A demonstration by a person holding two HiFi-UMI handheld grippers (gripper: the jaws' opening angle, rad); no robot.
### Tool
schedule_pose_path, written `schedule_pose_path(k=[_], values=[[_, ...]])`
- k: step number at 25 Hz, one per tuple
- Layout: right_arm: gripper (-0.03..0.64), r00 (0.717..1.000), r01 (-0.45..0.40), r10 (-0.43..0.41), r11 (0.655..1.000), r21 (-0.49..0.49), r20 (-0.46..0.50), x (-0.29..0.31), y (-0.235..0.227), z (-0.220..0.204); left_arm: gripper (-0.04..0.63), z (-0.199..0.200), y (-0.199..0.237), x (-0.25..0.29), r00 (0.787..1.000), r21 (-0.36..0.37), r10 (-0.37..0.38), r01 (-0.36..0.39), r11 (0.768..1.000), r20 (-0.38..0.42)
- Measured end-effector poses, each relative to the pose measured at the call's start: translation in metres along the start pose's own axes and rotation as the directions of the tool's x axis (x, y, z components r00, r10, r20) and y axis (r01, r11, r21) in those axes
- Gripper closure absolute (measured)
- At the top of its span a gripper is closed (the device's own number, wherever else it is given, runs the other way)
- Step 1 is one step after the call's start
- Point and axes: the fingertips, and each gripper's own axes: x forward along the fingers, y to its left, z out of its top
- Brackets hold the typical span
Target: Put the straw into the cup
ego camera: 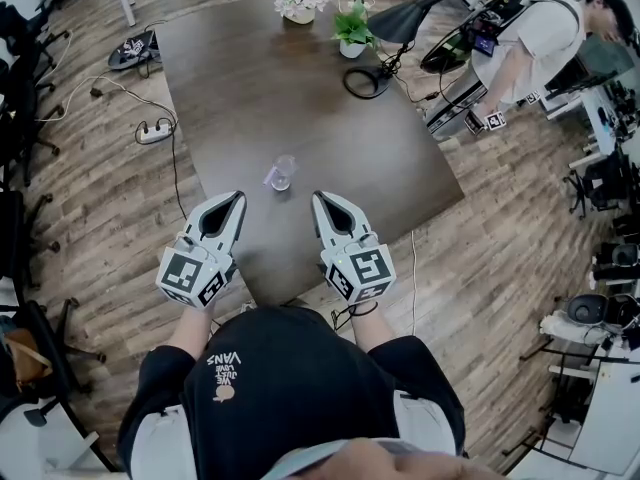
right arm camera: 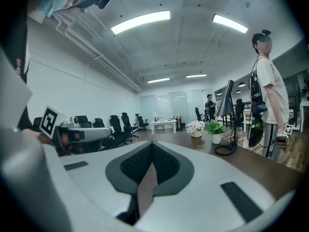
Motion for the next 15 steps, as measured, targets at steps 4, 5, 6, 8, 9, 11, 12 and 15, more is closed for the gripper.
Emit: schedule_pose_path(k=[4,5,6,8,9,11,12,15], values=[[0.601,1.000,0.000,0.000,1.000,0.002,0.000,-0.0010,-0.0008,-0.0004,0.584,-0.0002,-0.0019,0.0011,1.000,0.000,-0.004,0.004,1.000,0.001],[0.601,1.000,0.000,0.000,1.000,0.002,-0.001,-0.0005,-0.0014,-0.0006,0.584,-0.0002,-0.0018,0.0019,1.000,0.000,-0.005,0.005,1.000,0.000],[0.601,1.000,0.000,0.000,1.000,0.003,-0.002,0.0003,-0.0019,-0.0007,0.584,0.0000,-0.0013,0.0027,1.000,-0.002,-0.005,0.005,1.000,-0.001],[0.601,1.000,-0.001,0.001,1.000,0.005,-0.004,0.0019,-0.0034,-0.0008,0.584,0.0004,-0.0002,0.0049,1.000,-0.003,-0.004,0.004,1.000,-0.004],[0.601,1.000,-0.002,0.002,1.000,0.005,-0.005,0.0023,-0.0045,-0.0011,0.584,0.0004,0.0000,0.0060,1.000,-0.003,-0.003,0.003,1.000,-0.004],[0.601,1.000,-0.002,0.002,1.000,0.004,-0.006,0.0023,-0.0057,-0.0024,0.584,-0.0003,-0.0001,0.0070,1.000,-0.001,-0.003,0.003,1.000,-0.004],[0.601,1.000,-0.002,0.002,1.000,0.004,-0.006,0.0021,-0.0057,-0.0032,0.584,-0.0007,-0.0002,0.0069,1.000,0.000,-0.002,0.002,1.000,-0.003],[0.601,1.000,-0.001,0.001,1.000,0.004,-0.005,0.0012,-0.0053,-0.0052,0.584,-0.0021,-0.0008,0.0062,1.000,0.005,-0.004,0.004,1.000,0.000]])
